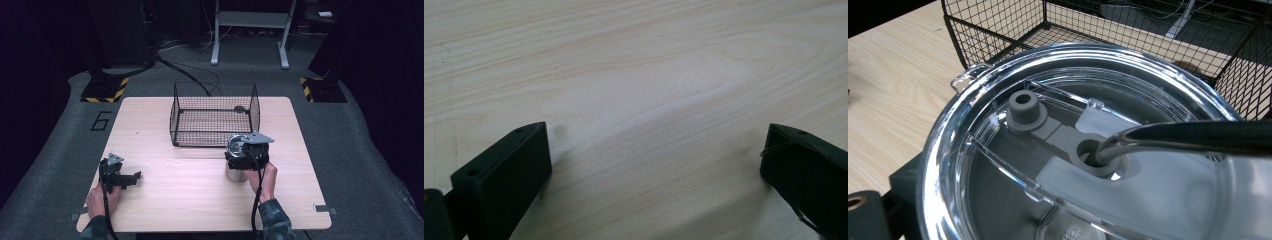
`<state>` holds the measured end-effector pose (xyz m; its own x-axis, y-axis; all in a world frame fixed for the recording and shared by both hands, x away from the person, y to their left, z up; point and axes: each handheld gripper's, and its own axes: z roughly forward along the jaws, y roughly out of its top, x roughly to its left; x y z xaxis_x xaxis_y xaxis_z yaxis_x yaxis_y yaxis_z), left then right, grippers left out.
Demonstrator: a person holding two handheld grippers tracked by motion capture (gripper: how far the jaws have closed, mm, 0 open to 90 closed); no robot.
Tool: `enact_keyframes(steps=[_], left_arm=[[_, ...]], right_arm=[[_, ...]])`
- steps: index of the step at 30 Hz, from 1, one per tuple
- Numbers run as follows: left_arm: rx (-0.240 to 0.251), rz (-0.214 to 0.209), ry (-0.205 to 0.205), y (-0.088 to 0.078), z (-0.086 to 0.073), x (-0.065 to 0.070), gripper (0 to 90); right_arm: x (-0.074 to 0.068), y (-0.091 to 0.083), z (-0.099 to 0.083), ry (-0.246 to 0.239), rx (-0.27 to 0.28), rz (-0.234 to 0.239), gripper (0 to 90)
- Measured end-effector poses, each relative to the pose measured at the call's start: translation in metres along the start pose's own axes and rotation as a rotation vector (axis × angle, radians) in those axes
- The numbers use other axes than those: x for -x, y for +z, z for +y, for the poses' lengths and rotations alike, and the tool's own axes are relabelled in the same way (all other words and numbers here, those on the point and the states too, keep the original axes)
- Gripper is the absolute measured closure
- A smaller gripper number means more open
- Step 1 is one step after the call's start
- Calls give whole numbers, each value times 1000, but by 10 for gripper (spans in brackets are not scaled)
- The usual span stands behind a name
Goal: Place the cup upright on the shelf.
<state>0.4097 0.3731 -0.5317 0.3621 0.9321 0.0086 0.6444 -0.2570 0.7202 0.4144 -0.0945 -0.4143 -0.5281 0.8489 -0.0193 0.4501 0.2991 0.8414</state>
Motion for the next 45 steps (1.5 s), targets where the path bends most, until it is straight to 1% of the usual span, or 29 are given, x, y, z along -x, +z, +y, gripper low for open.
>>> enact_keyframes(steps=[2, 4, 6, 9, 20, 21, 27, 28, 29, 30, 31, 35, 38, 41, 45], left_arm=[[4, 3, 0, 0, 0, 0, 0], [10, 3, -8, 1, 0, 1, 0], [7, 3, -3, 0, 0, 0, 0], [7, 1, -7, 1, 0, 1, 0], [10, 4, -7, 1, 0, 1, 0], [10, 4, -7, 1, 0, 1, 0], [8, 3, -7, 1, 0, 1, 0], [10, 4, -7, 1, 0, 1, 0], [7, 1, -6, 1, 0, 0, 0], [10, 4, -7, 1, 0, 1, 0], [3, 0, -6, 0, 0, 0, 0], [10, 4, -7, 1, 0, 1, 0], [10, 4, -7, 1, 0, 1, 0], [9, 4, -7, 1, 0, 1, 0], [10, 4, -7, 1, 0, 1, 0]], right_arm=[[0, -1, 2, -1, -3, -3, 33], [1, -2, 4, -13, -3, -2, 33], [1, -2, 7, 0, 3, -3, 34], [3, -3, 10, -9, 1, -7, 34], [8, -6, 20, 2, -5, 14, 35], [9, -6, 21, -3, -5, 13, 35], [11, -9, 28, 0, 4, 17, 35], [12, -9, 30, -9, 6, 22, 35], [11, -10, 30, -1, 5, 24, 35], [12, -10, 32, -2, 4, 24, 35], [12, -10, 33, -7, 6, 27, 36], [14, -12, 38, -1, 11, 33, 35], [14, -14, 42, -9, 14, 32, 36], [15, -15, 45, -2, 12, 35, 35], [18, -18, 51, -12, 17, 34, 35]])
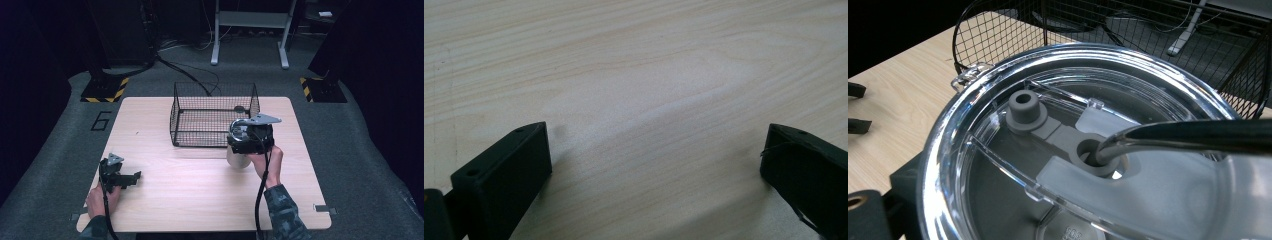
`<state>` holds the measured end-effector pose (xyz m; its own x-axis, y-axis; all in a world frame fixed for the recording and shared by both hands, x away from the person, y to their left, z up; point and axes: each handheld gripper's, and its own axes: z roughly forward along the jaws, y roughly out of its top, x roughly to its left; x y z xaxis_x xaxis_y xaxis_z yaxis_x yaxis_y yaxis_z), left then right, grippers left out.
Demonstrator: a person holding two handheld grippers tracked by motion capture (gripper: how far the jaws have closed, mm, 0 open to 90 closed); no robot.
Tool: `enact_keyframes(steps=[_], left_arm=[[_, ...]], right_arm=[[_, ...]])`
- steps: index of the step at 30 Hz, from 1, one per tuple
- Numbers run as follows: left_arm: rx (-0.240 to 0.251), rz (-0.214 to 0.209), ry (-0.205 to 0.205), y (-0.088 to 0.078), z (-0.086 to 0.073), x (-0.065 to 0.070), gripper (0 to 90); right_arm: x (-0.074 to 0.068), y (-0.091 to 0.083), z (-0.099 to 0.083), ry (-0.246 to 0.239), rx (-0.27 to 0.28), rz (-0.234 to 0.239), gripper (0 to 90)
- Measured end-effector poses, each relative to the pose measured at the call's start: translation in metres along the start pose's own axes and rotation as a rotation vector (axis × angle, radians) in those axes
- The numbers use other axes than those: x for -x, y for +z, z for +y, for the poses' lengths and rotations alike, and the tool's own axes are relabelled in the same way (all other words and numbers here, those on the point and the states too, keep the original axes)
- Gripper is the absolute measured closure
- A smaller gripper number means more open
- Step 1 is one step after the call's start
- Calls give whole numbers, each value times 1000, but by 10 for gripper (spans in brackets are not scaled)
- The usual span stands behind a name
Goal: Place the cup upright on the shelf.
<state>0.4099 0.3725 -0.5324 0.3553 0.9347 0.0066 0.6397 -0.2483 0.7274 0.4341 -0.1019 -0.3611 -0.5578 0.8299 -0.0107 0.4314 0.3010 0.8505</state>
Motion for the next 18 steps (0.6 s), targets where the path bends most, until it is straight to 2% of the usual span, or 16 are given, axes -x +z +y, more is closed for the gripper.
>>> enact_keyframes(steps=[18], left_arm=[[0, 0, -1, 0, 0, 0, 0]], right_arm=[[6, -13, 32, 2, 15, 11, 36]])
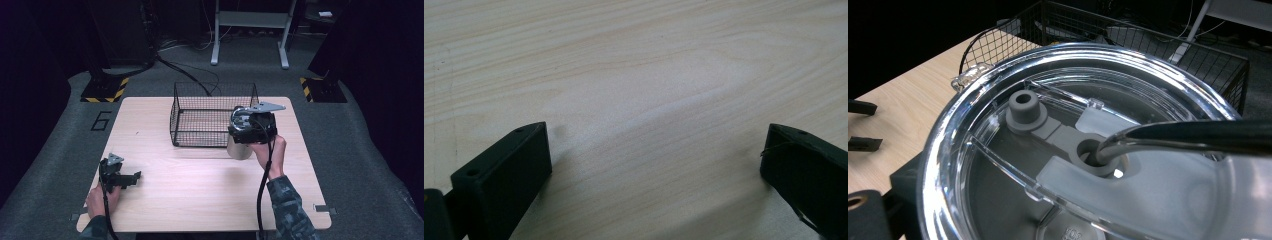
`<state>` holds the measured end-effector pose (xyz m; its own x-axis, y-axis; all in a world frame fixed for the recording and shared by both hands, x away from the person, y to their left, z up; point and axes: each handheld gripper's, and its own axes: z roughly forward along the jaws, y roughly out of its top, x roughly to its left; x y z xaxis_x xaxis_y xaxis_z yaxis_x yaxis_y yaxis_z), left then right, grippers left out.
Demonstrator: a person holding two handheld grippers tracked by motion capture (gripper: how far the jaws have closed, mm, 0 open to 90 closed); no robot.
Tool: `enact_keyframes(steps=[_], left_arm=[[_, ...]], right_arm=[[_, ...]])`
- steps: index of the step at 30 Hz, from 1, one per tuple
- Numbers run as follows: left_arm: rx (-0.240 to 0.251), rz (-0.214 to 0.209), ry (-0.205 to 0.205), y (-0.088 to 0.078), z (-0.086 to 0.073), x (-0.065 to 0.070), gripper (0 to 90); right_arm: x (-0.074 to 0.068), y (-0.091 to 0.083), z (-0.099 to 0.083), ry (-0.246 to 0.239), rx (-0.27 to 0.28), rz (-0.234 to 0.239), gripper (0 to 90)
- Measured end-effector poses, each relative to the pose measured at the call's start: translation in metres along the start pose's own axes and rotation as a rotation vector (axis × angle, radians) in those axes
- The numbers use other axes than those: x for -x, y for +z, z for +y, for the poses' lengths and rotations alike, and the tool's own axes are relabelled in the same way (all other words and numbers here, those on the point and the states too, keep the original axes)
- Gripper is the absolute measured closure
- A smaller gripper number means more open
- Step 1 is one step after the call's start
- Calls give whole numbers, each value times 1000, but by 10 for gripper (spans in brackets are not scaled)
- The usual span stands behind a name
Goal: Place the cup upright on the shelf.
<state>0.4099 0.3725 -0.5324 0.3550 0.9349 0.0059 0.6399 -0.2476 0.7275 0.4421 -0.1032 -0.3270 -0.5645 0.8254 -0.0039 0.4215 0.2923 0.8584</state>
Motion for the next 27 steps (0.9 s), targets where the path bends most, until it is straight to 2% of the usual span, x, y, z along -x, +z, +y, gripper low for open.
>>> enact_keyframes(steps=[10, 23, 27], left_arm=[[-1, 0, 0, 0, 0, 0, 0], [0, 0, -1, 0, 0, 0, 0], [-1, 0, -1, 0, 0, 0, 0]], right_arm=[[5, -4, 21, -12, 6, -2, 36], [12, -2, 43, -35, 9, -4, 36], [14, 0, 51, -28, 17, -6, 36]])
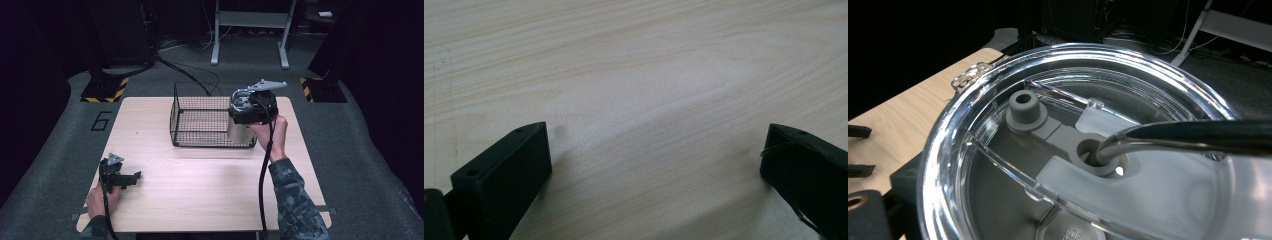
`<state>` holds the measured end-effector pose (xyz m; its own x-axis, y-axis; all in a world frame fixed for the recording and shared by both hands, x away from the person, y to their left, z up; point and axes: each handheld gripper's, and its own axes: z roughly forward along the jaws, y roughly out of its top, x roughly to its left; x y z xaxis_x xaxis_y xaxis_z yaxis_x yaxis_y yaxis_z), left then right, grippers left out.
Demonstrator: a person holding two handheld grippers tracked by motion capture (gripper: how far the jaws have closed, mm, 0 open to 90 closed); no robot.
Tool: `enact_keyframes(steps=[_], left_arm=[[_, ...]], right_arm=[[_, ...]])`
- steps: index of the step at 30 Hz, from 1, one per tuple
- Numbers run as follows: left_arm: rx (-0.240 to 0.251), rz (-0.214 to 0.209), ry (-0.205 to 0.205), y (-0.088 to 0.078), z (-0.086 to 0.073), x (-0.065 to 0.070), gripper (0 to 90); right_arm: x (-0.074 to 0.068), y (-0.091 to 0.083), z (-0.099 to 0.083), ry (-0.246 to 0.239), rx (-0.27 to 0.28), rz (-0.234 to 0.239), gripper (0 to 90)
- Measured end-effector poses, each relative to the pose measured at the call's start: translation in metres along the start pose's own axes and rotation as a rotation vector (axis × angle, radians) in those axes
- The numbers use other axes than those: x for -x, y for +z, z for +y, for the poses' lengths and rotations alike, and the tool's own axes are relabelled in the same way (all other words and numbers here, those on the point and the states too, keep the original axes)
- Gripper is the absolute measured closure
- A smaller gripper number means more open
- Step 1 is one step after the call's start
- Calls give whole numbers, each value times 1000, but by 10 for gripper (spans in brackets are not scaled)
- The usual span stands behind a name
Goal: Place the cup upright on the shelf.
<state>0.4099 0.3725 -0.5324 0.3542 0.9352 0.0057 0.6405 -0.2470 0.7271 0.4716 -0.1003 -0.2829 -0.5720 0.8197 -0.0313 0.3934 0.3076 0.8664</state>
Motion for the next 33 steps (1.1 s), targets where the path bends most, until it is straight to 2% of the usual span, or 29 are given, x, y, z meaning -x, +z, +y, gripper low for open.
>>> enact_keyframes(steps=[16, 22, 27, 28, 33], left_arm=[[0, 0, 1, 0, 0, 0, 0], [0, 0, 2, 0, 0, 0, 0], [0, 0, 2, 0, 0, 0, 0], [3, -1, -12, 0, 0, 1, 0], [-1, -4, -9, 0, 0, 1, 0]], right_arm=[[11, 18, 23, -19, -12, -18, 36], [15, 24, 29, -21, -19, -25, 36], [15, 31, 33, 2, -22, -30, 36], [16, 32, 33, -6, -23, -29, 36], [17, 41, 36, -13, -30, -30, 36]])
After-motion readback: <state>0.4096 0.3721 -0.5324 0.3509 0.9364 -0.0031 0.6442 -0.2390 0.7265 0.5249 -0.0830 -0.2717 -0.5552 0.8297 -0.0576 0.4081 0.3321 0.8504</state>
